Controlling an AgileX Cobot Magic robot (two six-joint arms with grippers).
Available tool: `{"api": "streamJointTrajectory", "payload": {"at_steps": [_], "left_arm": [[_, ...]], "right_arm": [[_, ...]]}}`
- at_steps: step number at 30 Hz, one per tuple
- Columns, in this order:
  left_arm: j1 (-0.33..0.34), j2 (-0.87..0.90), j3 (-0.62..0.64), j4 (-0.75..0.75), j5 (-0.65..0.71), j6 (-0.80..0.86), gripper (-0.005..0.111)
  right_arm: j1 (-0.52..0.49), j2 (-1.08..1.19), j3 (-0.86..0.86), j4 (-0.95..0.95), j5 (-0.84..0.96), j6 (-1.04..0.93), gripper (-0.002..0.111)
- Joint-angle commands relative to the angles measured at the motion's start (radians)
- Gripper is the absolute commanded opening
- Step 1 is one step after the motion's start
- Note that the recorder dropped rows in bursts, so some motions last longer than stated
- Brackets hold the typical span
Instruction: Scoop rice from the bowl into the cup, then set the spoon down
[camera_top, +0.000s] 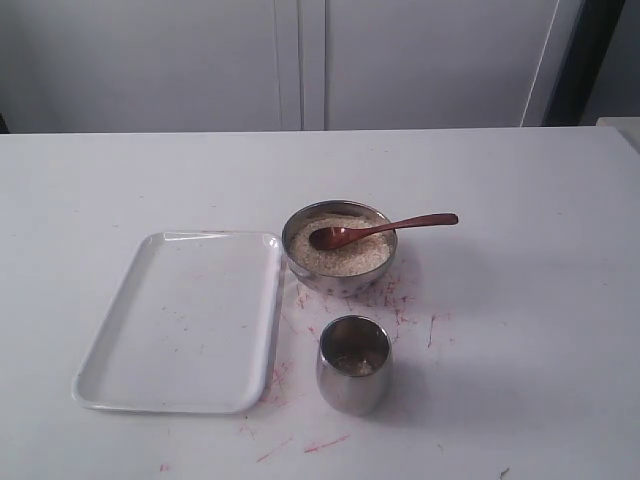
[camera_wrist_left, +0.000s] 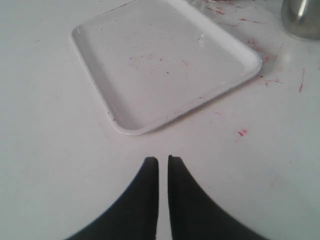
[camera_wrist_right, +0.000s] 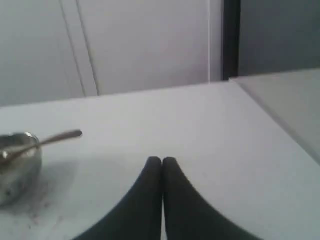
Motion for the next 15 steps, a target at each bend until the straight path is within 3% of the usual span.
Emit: {"api": "streamJointTrajectory", "payload": {"at_steps": [1, 10, 15], "left_arm": [[-0.007, -0.003, 0.005, -0.013, 0.001, -0.006, 0.014], [-0.007, -0.003, 0.005, -0.013, 0.001, -0.006, 0.014], [-0.007, -0.003, 0.005, -0.013, 0.001, -0.006, 0.014]], "right_arm": [[-0.008, -0.006, 0.006, -0.010, -0.247, -0.003, 0.000], [-0.008, -0.006, 0.006, 0.010, -0.537, 0.018, 0.000], [-0.008, -0.006, 0.006, 0.012, -0.708, 0.268, 0.000]]}}
